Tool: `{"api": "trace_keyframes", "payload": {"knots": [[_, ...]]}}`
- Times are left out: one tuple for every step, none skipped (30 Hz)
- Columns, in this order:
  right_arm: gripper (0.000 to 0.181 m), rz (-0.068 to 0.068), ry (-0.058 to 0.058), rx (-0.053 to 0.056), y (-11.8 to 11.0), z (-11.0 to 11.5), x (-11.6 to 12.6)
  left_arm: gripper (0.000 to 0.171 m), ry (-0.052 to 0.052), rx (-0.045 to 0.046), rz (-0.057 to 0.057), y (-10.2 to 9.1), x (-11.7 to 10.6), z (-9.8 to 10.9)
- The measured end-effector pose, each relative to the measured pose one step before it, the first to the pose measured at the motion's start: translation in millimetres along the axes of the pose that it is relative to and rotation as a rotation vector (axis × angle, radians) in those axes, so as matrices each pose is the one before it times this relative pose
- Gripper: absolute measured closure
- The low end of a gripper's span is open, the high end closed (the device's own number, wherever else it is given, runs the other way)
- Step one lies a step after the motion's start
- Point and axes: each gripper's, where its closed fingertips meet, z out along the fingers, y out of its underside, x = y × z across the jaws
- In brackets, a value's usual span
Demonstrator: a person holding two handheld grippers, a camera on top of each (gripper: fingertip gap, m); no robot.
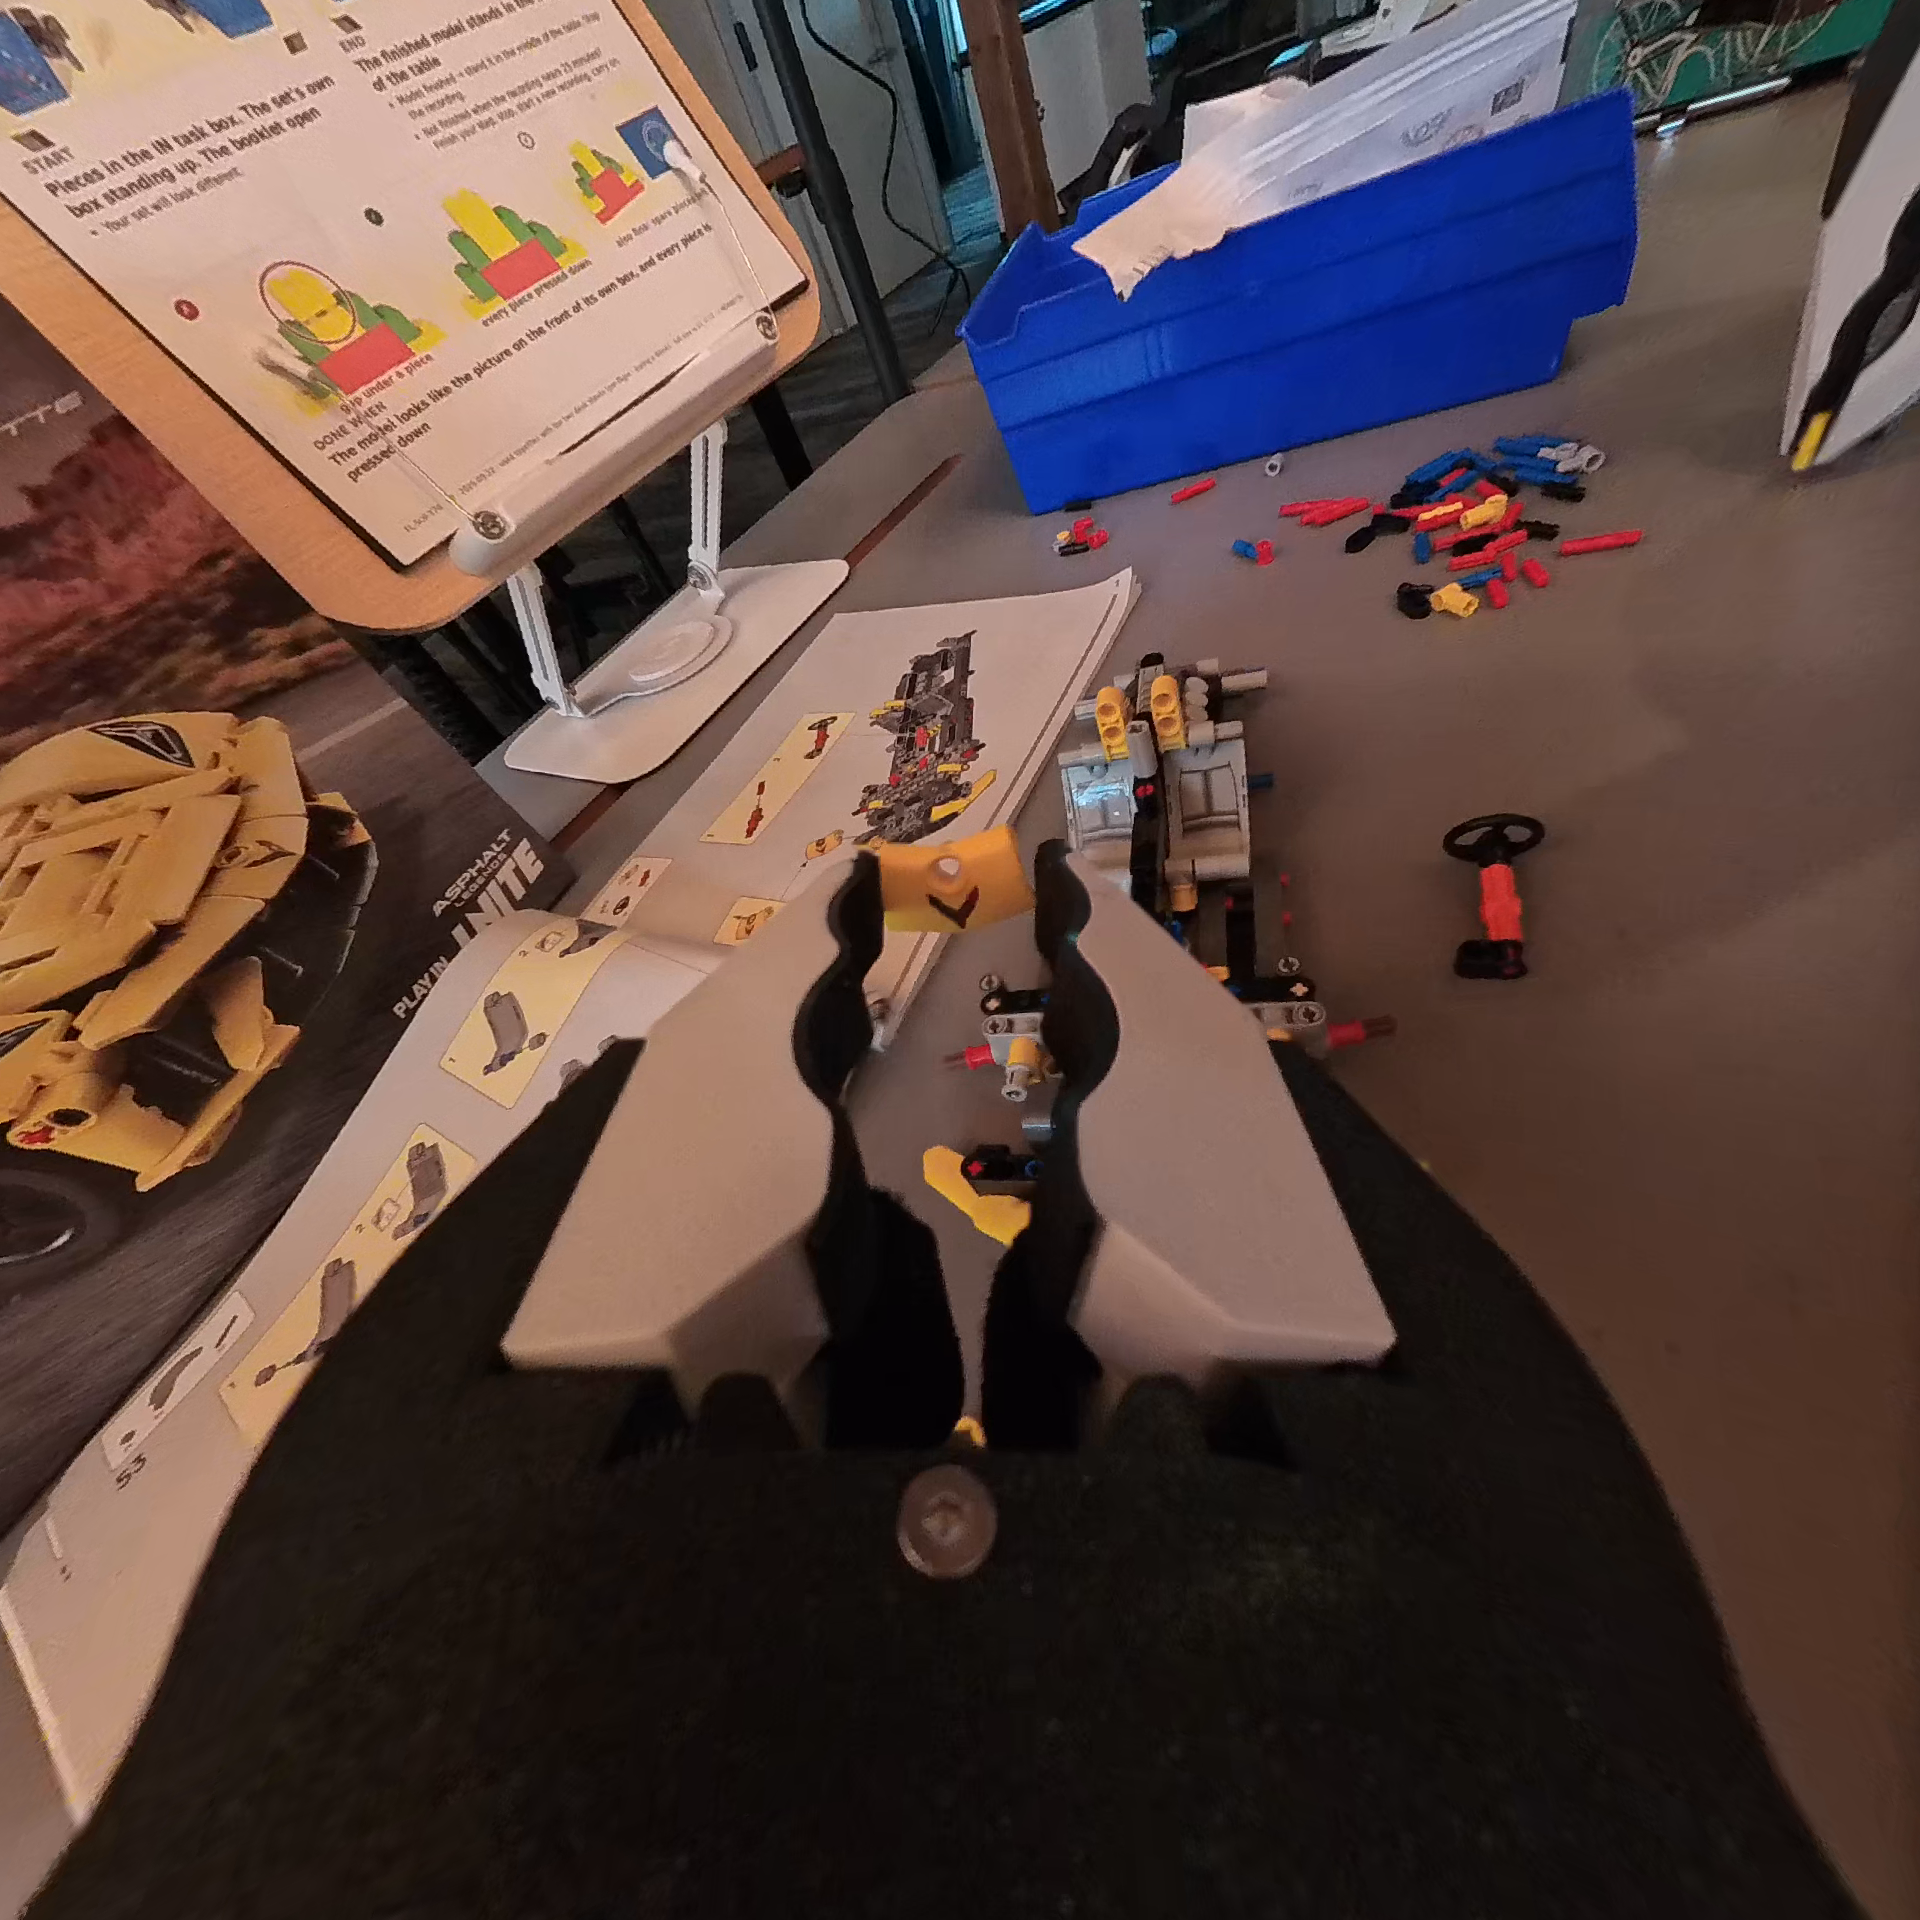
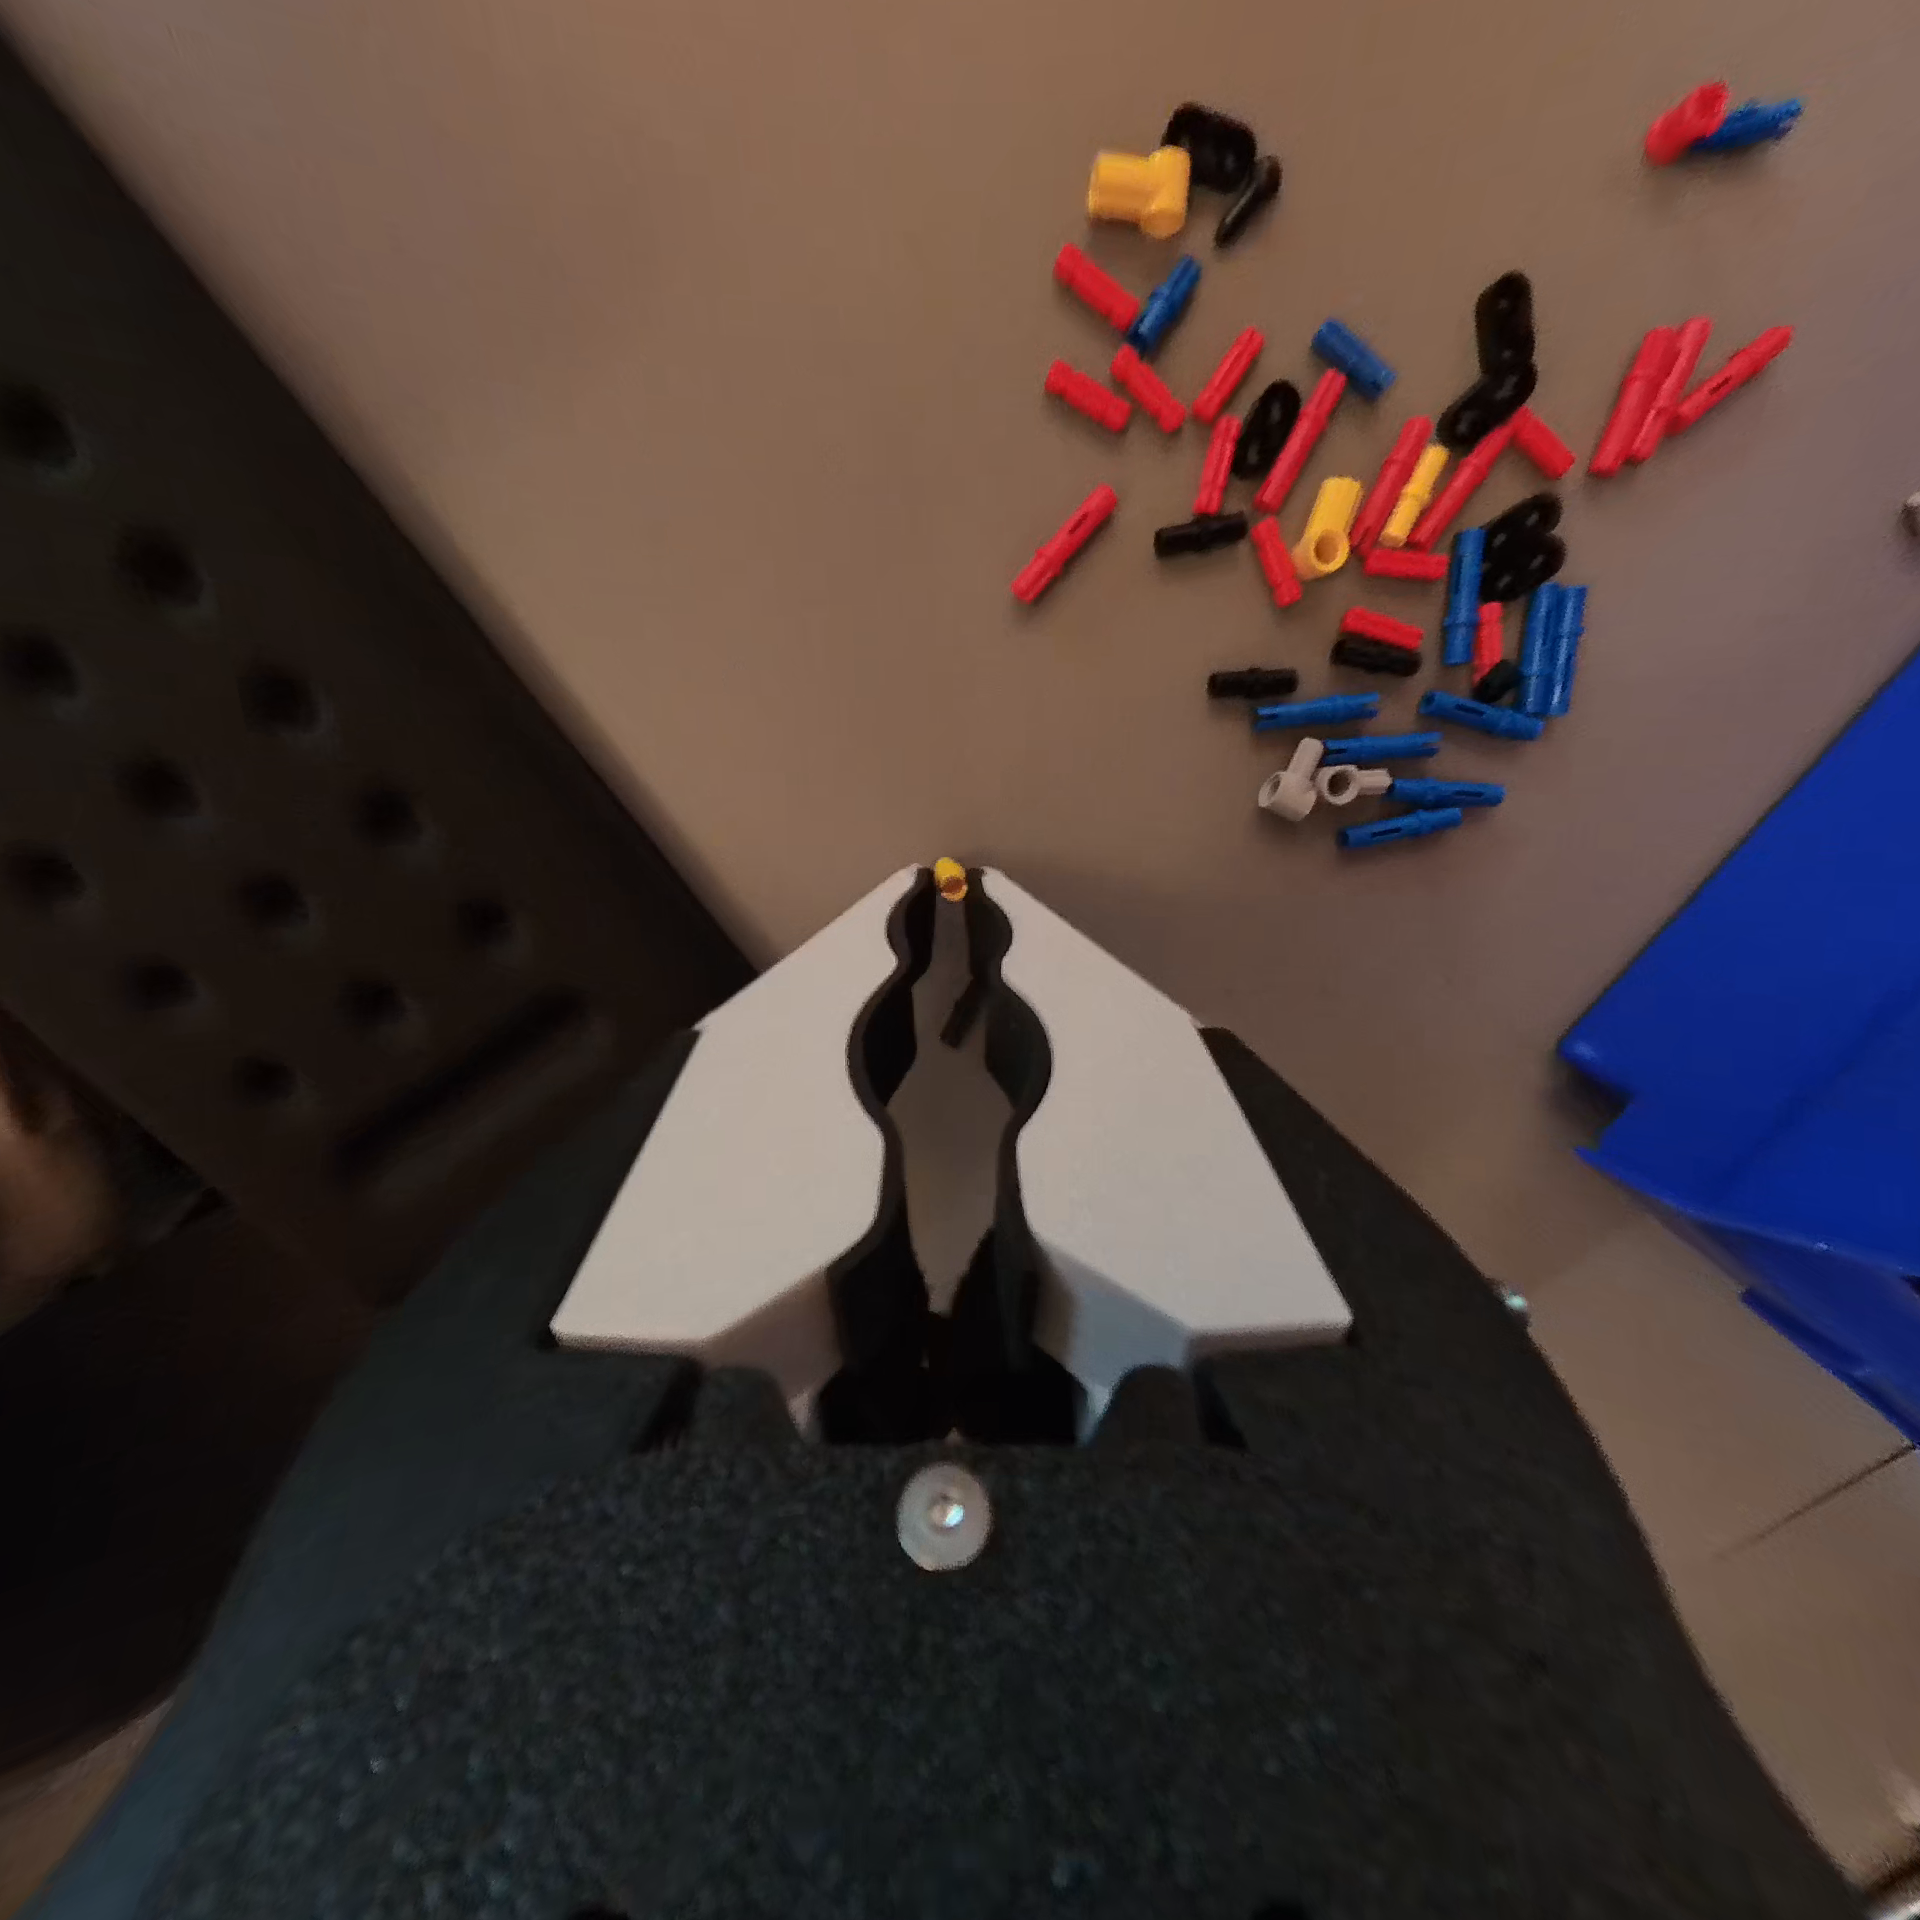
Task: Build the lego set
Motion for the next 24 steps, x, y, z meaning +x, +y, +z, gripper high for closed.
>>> {"api": "trace_keyframes", "payload": {"knots": [[0.177,-0.0004,-0.0039,0.0231,-4.63,-2.33,-0.81,0.145,0.0113,0.01031,-0.0076,-1.95,1.7,-0.52],[0.177,-0.0035,-0.0105,0.0415,-8.33,-3.26,-2.21,0.146,0.0198,0.0188,-0.0188,-3.36,2.65,-0.82],[0.177,-0.0103,-0.0053,0.0657,-13.42,-4.35,-2.64,0.146,0.0307,0.03014,-0.0303,-5.36,4.1,-1.31],[0.177,-0.016,-0.0013,0.0906,-19.2,-4.85,-3.24,0.145,0.0474,0.04169,-0.0342,-7.34,6.5,-2.05],[0.177,-0.0132,-0.0134,0.1246,-26.13,-4.14,-6.18,0.145,0.0607,0.05119,-0.038,-9.13,8.75,-2.51],[0.177,-0.006,-0.0233,0.1512,-31.26,-1.48,-8.06,0.145,0.0631,0.05941,-0.0425,-10.68,9.54,-2.58],[0.177,-0.0095,-0.0408,0.1601,-32.22,2.81,-10.76,0.146,0.0597,0.06139,-0.0428,-10.76,9.06,-2.25],[0.177,-0.0176,-0.0332,0.1496,-29.31,7.26,-10.02,0.145,0.0631,0.06145,-0.0424,-10.19,9.44,-2.16],[0.177,-0.021,-0.0208,0.1288,-26.08,10.86,-8.64,0.145,0.0599,0.05958,-0.0424,-9.74,8.72,-2.0],[0.177,-0.0052,-0.0281,0.1105,-22.29,14.48,-9.67,0.145,0.0502,0.0554,-0.0381,-8.78,7.25,-1.57],[0.177,0.0126,-0.0246,0.0899,-18.16,16.93,-8.89,0.145,0.0387,0.04827,-0.0325,-7.37,5.58,-1.29],[0.177,0.0195,-0.0217,0.0729,-14.21,17.53,-8.03,0.145,0.0349,0.03493,-0.0263,-5.46,5.01,-0.78],[0.177,0.009,-0.0141,0.0516,-9.72,16.73,-6.56,0.145,0.0314,0.02419,-0.0223,-4.11,4.7,-0.43],[0.177,-0.0243,-0.003,0.0317,-6.3,14.1,-4.82,0.146,0.0316,0.01889,-0.0209,-3.49,4.78,-0.22],[0.178,-0.0498,0.0133,0.0301,-6.21,10.7,-1.88,0.145,0.0326,0.01476,-0.0285,-2.72,4.62,-0.29],[0.178,-0.0635,0.0074,0.0202,-4.48,8.47,-2.13,0.145,0.0411,0.00576,-0.0415,-1.19,4.96,-0.09],[0.178,-0.0723,-0.005,-0.0013,-1.54,7.06,-3.55,0.145,0.0355,0.00301,-0.0472,-0.45,3.34,-0.06],[0.177,-0.0649,-0.0014,-0.0058,-0.91,5.62,-1.9,0.145,0.0297,0.00484,-0.043,-0.2,2.53,-0.08],[0.178,-0.0414,-0.0105,0.006,-2.71,4.19,-2.15,0.145,0.0278,0.0029,-0.0395,0.08,2.37,-0.04],[0.177,-0.0262,-0.021,0.0014,-1.87,3.44,-2.77,0.146,0.0273,0.00387,-0.0397,0.16,2.05,0.27],[0.177,-0.0299,-0.0023,-0.0139,0.6,2.82,0.12,0.146,0.0226,0.00779,-0.0389,-0.19,1.2,0.31],[0.178,-0.0359,0.0006,-0.0097,0.59,2.04,-0.02,0.146,0.0208,0.00781,-0.0356,0.06,0.89,0.23],[0.177,-0.0229,-0.0078,0.005,-1.29,1.52,-1.39,0.145,0.0158,0.00227,-0.0322,0.83,0.09,0.23],[0.178,-0.0131,0.0005,-0.0041,0.24,1.46,-0.32,0.145,0.0154,-0.00376,-0.0276,1.63,0.31,0.4]]}}
